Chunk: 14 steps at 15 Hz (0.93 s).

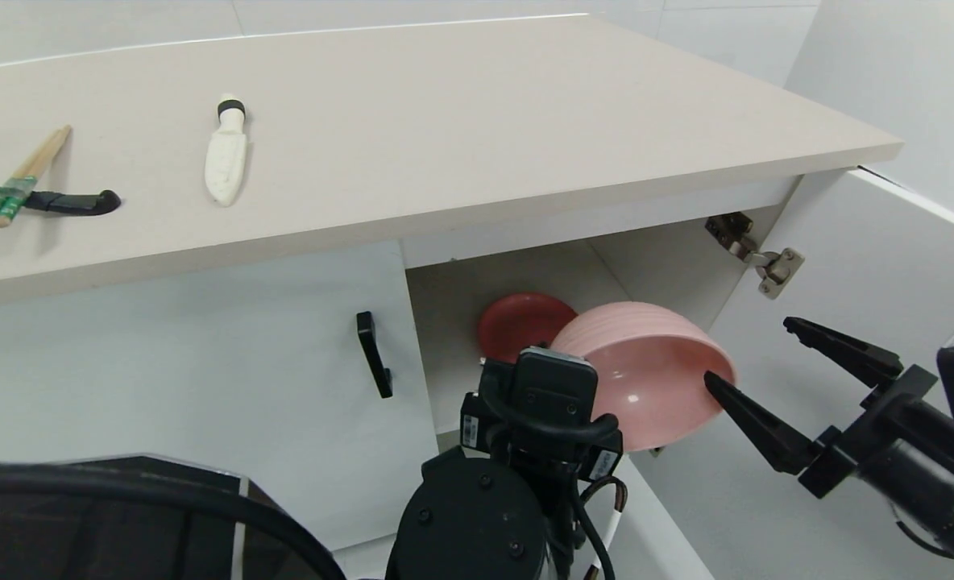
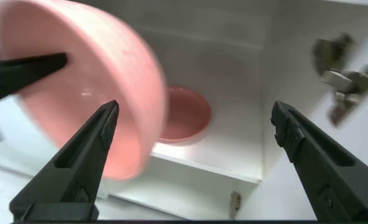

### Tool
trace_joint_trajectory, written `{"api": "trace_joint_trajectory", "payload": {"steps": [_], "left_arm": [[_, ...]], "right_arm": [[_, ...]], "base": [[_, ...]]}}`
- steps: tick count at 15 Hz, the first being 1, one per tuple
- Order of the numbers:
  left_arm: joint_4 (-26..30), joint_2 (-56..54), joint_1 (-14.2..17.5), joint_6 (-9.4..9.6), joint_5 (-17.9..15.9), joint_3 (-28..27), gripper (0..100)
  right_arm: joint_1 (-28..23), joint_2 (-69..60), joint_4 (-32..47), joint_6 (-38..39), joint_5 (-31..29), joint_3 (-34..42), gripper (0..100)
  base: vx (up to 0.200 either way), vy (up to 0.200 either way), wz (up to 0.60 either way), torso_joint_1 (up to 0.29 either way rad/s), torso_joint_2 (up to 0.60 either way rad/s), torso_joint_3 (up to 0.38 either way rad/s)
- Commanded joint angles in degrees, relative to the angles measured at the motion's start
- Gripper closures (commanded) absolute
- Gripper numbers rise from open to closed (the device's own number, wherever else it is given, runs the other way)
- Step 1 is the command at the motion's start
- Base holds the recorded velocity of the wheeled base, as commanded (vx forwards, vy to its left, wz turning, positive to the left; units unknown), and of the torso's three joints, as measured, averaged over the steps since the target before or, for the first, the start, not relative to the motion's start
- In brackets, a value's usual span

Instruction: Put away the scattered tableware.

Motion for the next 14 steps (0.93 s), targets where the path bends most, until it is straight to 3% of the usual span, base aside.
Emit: {"api": "trace_joint_trajectory", "payload": {"steps": [1,4,8,9,14], "left_arm": [[-0.06,-1.21,-0.25,-0.01,-0.37,0.02,100],[-0.06,-1.21,0.1,0.34,-0.63,0.11,100],[-0.06,-1.21,-1.66,1.22,-0.63,0.37,100],[-0.06,-1.21,-1.66,1.22,-0.63,0.46,100],[-0.06,-1.3,-1.84,0.69,-3.09,0.63,100]], "right_arm": [[-1.66,1.06,-0.08,0.11,-0.08,-0.88,0],[-1.4,1.59,-0.08,0.29,-0.08,-2.11,0],[0.71,1.42,-0.08,0.29,0.01,-2.46,0],[0.71,1.42,-0.08,0.29,0.01,-2.46,100],[5.81,1.06,-0.08,0.29,0.01,-1.67,100]], "base": [[0.0,0.0,0.0,0.0,0.0,0.0],[0.0,0.0,0.0,0.0,0.0,0.0],[0.0,0.0,0.0,0.0,0.0,0.0],[0.0,0.0,0.0,0.0,0.0,0.0],[0.0,0.0,0.0,0.0,0.0,0.0]]}}
